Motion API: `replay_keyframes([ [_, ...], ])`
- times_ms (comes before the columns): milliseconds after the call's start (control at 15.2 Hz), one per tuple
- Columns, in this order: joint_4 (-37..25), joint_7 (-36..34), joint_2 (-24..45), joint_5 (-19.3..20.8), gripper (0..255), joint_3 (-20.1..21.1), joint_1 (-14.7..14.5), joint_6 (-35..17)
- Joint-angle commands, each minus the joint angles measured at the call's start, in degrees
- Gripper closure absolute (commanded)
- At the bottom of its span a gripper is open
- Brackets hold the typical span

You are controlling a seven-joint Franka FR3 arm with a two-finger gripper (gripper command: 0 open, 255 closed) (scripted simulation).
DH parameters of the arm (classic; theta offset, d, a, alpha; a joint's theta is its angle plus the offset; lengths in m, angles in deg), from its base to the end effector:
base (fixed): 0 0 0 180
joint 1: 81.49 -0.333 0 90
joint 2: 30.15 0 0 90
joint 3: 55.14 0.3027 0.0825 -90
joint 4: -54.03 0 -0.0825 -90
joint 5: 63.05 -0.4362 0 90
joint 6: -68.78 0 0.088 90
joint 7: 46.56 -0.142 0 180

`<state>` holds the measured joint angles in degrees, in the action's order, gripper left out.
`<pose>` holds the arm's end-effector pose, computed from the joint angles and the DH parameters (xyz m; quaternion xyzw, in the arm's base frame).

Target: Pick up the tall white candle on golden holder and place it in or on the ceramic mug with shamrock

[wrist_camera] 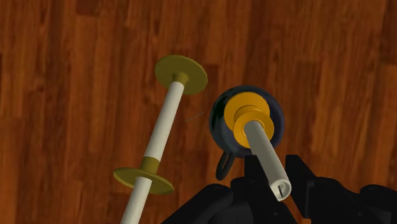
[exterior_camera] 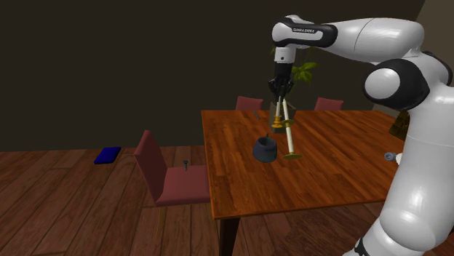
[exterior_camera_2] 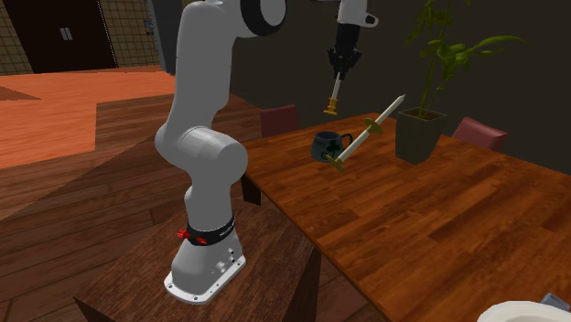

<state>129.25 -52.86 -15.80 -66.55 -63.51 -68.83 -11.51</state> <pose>0.6174 -0.2161 0.5387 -0.9694 0.2320 0.0774 0.0224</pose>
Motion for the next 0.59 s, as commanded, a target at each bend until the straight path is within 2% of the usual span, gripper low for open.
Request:
replay_keyframes([
  [0,2.33,0.08,-0.55,0.09,255,-0.01,-0.05,-1.81],
  [528,10.21,0.18,-1.75,0.26,255,0.06,-0.31,-8.50],
])
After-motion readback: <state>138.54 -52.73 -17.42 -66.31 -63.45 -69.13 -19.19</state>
